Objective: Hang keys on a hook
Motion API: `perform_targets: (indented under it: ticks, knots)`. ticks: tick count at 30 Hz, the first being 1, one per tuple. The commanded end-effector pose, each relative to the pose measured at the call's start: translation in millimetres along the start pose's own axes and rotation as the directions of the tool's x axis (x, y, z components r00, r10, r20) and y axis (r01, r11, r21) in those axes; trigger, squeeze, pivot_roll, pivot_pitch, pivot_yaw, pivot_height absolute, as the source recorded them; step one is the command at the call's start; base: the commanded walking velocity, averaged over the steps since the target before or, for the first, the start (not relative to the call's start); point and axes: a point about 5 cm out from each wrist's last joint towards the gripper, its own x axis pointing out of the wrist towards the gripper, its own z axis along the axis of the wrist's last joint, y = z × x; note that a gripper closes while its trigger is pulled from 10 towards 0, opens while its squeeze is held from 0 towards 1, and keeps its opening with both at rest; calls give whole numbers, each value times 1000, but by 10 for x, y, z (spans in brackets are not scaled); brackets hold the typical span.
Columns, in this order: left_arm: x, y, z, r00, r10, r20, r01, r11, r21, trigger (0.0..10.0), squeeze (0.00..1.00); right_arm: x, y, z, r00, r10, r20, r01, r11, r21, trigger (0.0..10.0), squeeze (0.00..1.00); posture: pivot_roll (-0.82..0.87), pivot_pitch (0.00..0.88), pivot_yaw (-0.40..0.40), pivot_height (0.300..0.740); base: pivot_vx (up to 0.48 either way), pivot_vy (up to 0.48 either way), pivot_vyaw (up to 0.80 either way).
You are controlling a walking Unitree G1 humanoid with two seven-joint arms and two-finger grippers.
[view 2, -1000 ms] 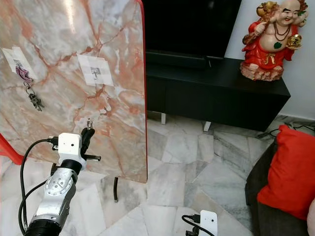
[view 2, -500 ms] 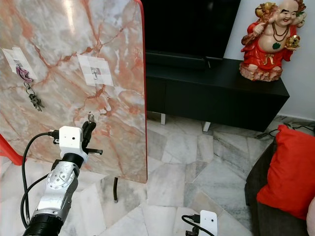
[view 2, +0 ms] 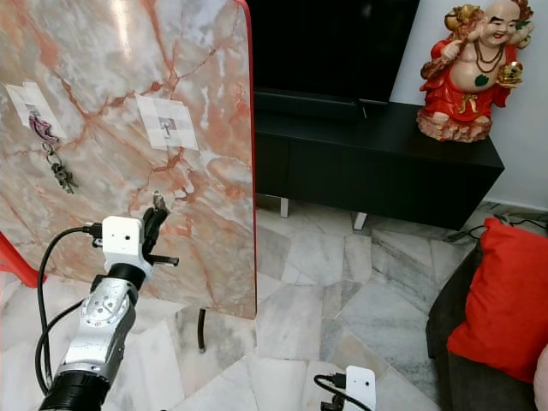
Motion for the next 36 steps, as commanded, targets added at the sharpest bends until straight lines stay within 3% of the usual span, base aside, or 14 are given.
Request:
perform_targets:
  ticks: [1, 36]
  knots:
    - [44, -4, 87, 1000, -7, 29, 7, 1000, -9, 10000, 0, 0, 15, 5, 1000, 7, 6, -7, 1000, -11, 10000, 0, 27, 0, -55, 740, 244, 0, 0]
    - [45, -33, 99, 999, -21, 35, 22, 1000, -18, 10000, 0, 4, 24, 26, 1000, 9, 16, -9, 1000, 14, 10000, 0, 29, 0, -56, 740, 258, 0, 13]
